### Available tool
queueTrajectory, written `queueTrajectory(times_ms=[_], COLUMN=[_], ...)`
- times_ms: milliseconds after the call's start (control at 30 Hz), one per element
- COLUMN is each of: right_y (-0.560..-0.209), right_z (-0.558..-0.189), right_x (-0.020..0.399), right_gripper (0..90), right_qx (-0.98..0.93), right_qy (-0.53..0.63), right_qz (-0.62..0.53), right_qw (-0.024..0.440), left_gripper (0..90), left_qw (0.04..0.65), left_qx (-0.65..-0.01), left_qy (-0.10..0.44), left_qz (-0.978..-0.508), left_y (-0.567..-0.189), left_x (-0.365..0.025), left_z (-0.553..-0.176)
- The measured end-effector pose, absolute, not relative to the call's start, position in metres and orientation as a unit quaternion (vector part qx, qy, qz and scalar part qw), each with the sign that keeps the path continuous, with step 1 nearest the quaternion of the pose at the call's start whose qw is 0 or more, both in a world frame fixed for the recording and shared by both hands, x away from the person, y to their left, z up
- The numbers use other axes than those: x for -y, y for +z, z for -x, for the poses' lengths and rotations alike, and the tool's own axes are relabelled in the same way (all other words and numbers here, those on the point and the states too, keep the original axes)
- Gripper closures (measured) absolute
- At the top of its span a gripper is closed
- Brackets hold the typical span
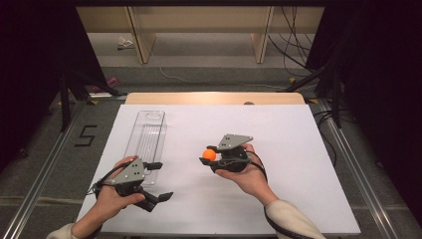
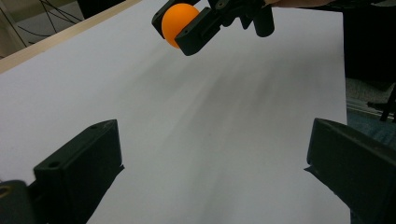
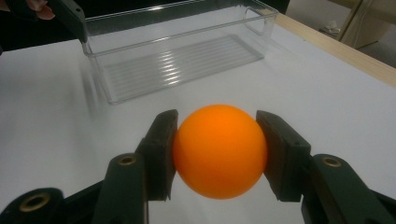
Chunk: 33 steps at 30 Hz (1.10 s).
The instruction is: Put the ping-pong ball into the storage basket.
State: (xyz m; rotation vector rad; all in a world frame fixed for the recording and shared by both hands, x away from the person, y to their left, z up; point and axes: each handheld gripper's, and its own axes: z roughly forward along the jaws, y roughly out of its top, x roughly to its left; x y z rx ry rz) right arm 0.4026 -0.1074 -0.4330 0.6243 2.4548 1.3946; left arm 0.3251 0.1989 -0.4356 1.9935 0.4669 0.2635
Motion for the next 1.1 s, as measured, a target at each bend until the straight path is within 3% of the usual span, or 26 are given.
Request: queueTrajectory(times_ms=[1100], right_y=[-0.4263], right_z=[-0.4094], right_x=[0.0989], right_gripper=[51.7], right_qx=[-0.834], right_qy=[0.492], right_qz=[-0.214], right_qw=[0.128], left_gripper=[3.0], left_qw=[0.513], left_qx=[-0.194], left_qy=[0.109], left_qz=[-0.829], left_y=[-0.4356], left_x=[-0.1989], left_z=[-0.3251])
